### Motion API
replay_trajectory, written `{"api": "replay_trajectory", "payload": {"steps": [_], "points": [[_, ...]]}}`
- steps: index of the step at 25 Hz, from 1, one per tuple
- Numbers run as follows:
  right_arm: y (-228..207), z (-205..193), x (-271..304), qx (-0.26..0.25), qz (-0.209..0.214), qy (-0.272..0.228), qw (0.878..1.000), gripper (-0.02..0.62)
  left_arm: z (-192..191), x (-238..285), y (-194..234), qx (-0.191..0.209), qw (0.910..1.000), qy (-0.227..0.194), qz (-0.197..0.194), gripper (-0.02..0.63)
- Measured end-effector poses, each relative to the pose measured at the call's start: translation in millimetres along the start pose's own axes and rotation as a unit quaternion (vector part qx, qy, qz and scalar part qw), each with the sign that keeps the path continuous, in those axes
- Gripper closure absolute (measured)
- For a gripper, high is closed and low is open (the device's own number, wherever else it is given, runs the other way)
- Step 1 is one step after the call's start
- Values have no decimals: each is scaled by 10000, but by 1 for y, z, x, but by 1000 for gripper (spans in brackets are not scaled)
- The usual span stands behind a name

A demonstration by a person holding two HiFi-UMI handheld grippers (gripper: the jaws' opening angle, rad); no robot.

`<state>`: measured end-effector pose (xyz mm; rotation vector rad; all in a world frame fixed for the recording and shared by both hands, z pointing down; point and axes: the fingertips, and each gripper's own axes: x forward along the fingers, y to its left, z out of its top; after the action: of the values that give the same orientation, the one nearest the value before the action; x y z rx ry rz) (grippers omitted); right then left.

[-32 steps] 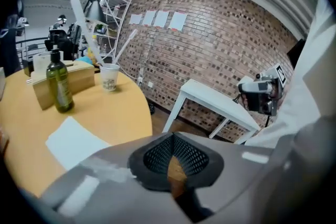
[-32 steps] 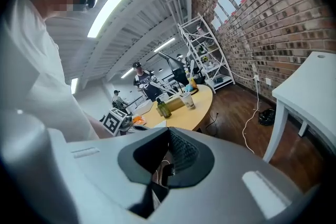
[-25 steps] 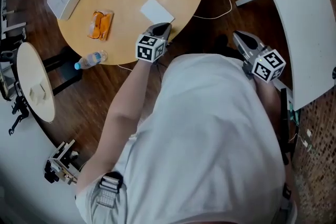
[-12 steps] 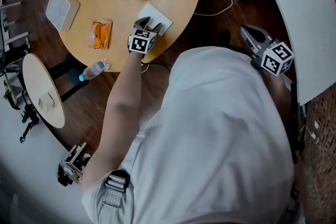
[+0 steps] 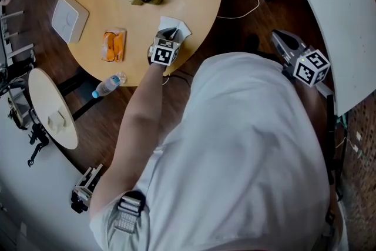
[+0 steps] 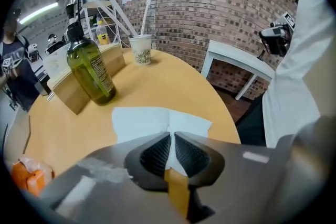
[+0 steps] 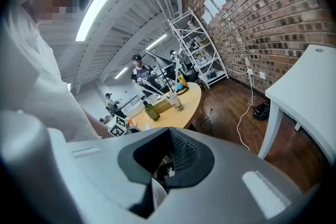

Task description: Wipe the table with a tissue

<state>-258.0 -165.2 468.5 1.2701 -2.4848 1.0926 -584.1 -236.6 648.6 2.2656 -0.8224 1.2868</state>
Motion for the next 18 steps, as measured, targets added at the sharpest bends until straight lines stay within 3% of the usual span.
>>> {"api": "replay_trajectory", "payload": {"steps": [5, 12, 18], "points": [[3, -3, -3, 23, -54, -26, 10000, 588, 0, -5, -6, -499, 9985, -180, 95, 583], [7, -17, -12, 117, -362, -181, 9991, 588, 34, -15, -49, -1362, 9819, -1027, -828, 581], [14, -40, -20, 351, -614, -318, 9970, 588, 76, -19, -101, -1134, 9724, -1358, -1522, 581]]}}
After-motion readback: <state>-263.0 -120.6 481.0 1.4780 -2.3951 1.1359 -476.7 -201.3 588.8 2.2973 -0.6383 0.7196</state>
